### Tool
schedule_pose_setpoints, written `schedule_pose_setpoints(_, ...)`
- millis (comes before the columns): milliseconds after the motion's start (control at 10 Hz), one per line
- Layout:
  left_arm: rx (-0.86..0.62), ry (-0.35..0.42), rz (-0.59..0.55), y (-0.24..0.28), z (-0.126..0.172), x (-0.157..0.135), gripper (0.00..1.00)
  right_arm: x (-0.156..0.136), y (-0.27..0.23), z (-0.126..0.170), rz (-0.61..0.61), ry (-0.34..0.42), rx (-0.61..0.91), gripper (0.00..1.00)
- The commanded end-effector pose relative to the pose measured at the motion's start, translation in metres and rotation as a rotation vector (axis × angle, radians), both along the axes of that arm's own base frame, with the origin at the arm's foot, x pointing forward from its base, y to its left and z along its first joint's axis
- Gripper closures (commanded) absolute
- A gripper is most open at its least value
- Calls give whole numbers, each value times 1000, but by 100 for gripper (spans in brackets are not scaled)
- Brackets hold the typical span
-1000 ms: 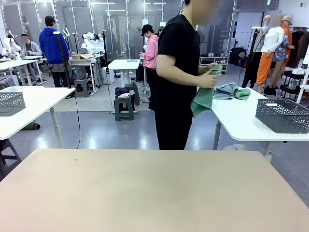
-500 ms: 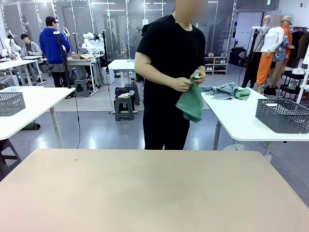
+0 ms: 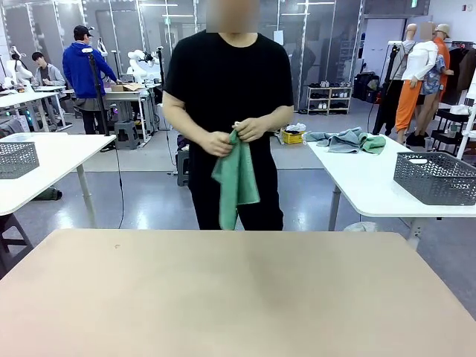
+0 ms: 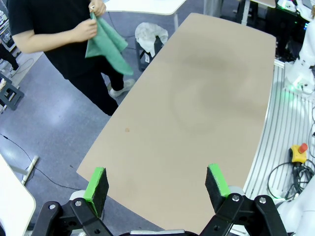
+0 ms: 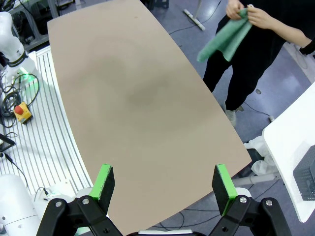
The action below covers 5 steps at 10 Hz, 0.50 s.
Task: Fold the towels and place them in the basket.
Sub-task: When a person lays out a Towel with hook on the table, fold it in half twice.
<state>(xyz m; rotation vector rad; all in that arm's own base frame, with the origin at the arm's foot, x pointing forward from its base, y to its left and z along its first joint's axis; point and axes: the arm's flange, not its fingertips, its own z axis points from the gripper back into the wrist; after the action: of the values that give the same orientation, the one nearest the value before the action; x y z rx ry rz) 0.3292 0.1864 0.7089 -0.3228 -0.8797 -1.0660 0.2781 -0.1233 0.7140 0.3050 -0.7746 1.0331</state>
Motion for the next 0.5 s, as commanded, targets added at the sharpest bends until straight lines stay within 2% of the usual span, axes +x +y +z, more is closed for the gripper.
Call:
schedule_pose_setpoints(0, -2, -4, -8, -1, 0, 0, 0, 0, 0, -1, 0, 1, 1, 0)
schedule_pose_setpoints(400, -2, -4, -8, -1, 0, 0, 0, 0, 0, -1, 0, 1, 1, 0)
